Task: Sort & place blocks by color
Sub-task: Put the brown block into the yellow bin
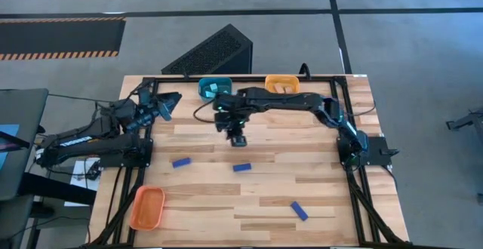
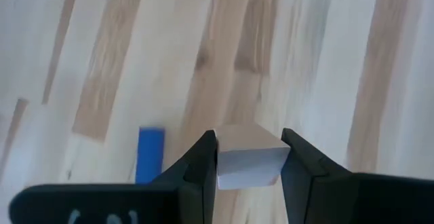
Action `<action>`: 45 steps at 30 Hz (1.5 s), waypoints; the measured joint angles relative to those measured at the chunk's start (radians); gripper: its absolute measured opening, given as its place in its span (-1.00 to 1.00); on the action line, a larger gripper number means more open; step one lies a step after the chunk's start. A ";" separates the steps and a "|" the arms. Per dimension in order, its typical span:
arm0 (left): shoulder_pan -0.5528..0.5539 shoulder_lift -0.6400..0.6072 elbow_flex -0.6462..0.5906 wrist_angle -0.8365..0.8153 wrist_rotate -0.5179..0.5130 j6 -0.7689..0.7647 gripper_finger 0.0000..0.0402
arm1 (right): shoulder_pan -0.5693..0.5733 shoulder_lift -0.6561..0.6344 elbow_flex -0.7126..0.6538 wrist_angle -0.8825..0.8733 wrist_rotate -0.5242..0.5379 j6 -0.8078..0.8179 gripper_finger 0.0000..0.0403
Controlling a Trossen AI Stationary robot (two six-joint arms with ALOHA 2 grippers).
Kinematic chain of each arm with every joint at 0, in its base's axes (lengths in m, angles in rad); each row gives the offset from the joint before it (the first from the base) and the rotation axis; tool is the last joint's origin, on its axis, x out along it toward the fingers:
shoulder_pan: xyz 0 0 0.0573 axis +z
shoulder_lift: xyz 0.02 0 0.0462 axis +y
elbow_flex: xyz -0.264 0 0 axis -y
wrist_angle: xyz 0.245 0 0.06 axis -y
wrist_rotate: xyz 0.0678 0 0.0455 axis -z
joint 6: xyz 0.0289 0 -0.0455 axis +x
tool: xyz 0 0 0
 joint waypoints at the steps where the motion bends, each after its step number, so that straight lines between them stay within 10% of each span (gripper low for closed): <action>1: -0.013 0.014 0.000 0.021 -0.011 0.000 -0.26 | -0.011 -0.035 -0.056 0.020 -0.008 -0.009 -0.42; 11: -0.234 0.129 0.000 0.061 -0.330 -0.025 -0.26 | -0.183 -0.448 -0.686 0.432 -0.016 0.084 -0.42; 19: -0.234 0.249 -0.001 0.050 -0.560 -0.015 -0.26 | -0.245 -0.622 -0.863 0.667 0.189 0.359 -0.42; 33: 0.059 0.353 0.003 0.217 -0.036 0.010 -0.26 | -0.528 -0.607 -0.887 0.567 0.343 0.375 -0.42; 45: 0.133 0.349 0.003 0.199 0.132 0.028 -0.26 | -0.636 -0.417 -0.886 0.531 0.342 0.476 -0.31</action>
